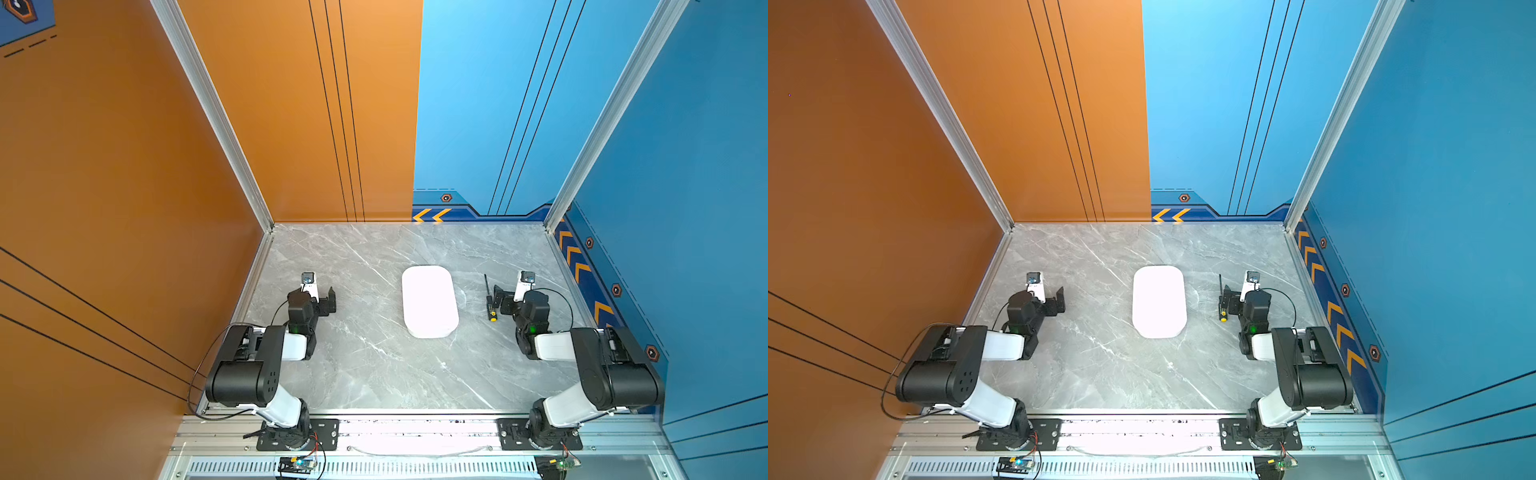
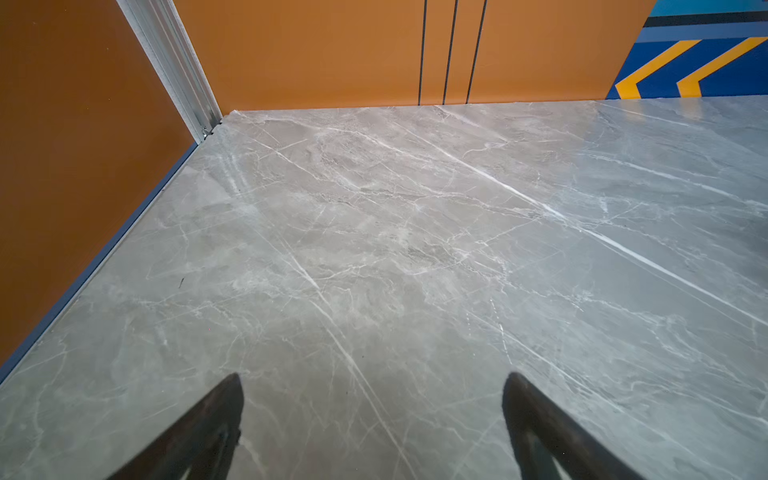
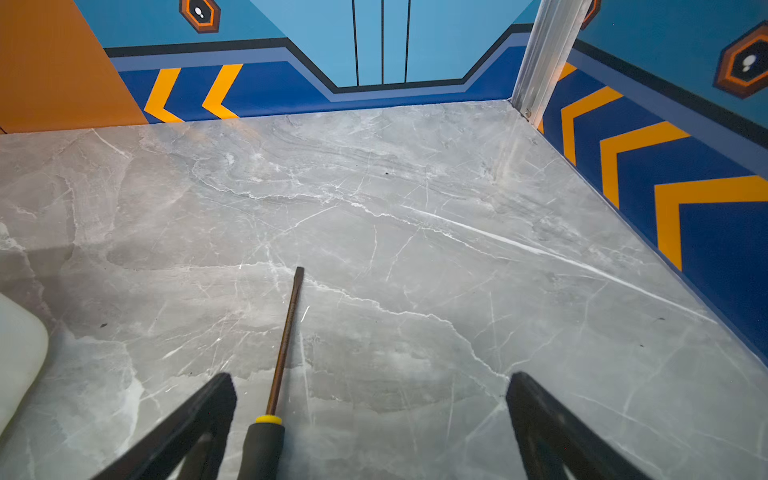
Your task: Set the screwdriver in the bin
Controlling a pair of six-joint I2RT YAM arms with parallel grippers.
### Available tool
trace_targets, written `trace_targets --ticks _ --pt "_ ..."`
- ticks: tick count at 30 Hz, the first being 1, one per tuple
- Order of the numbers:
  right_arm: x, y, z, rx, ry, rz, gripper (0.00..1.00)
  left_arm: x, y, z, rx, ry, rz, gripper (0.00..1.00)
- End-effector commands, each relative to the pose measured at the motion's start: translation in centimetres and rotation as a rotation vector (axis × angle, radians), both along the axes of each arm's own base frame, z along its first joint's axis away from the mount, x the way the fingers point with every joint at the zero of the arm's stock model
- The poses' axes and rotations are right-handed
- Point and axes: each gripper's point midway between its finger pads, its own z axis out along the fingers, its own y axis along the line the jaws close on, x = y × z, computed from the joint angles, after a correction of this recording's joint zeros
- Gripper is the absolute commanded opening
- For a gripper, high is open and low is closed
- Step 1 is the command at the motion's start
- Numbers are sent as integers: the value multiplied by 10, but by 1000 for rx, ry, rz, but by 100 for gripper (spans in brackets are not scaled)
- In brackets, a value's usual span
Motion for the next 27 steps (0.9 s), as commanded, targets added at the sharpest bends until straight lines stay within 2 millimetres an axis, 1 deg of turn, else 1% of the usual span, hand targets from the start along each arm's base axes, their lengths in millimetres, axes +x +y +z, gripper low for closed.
trace_targets --ticks 1,6,8,11,13,15,17,18,20,24,26,27 --pt "6 1 7 2 -25 19 100 4 2 4 -5 -6 16 98" --pt "6 0 7 10 -24 21 100 4 1 5 -9 -9 6 98" --pt "6 0 7 10 -24 19 100 4 -3 11 -5 -21 -13 98" --pt "6 -11 12 0 -12 -53 99 -2 -7 32 20 -26 -22 98" --pt "6 -16 28 -6 -10 -90 99 -6 -12 50 16 -9 -28 98" --pt "7 -16 45 -6 26 -98 99 -10 -23 67 -46 0 -74 98" --pt "7 -8 55 50 104 -71 99 -14 -37 81 -122 -13 -110 98" --pt "7 -2 58 76 136 -53 99 -17 -43 84 -149 -10 -131 98" --pt "5 12 59 127 262 0 98 -21 -56 84 -204 19 -150 98" --pt "-7 29 43 145 532 21 96 -27 -82 81 -316 86 -179 98" --pt "-16 40 29 134 668 31 97 -29 -91 82 -451 145 -134 98" --pt "-19 45 25 120 720 31 97 -30 -99 81 -510 166 -135 98"
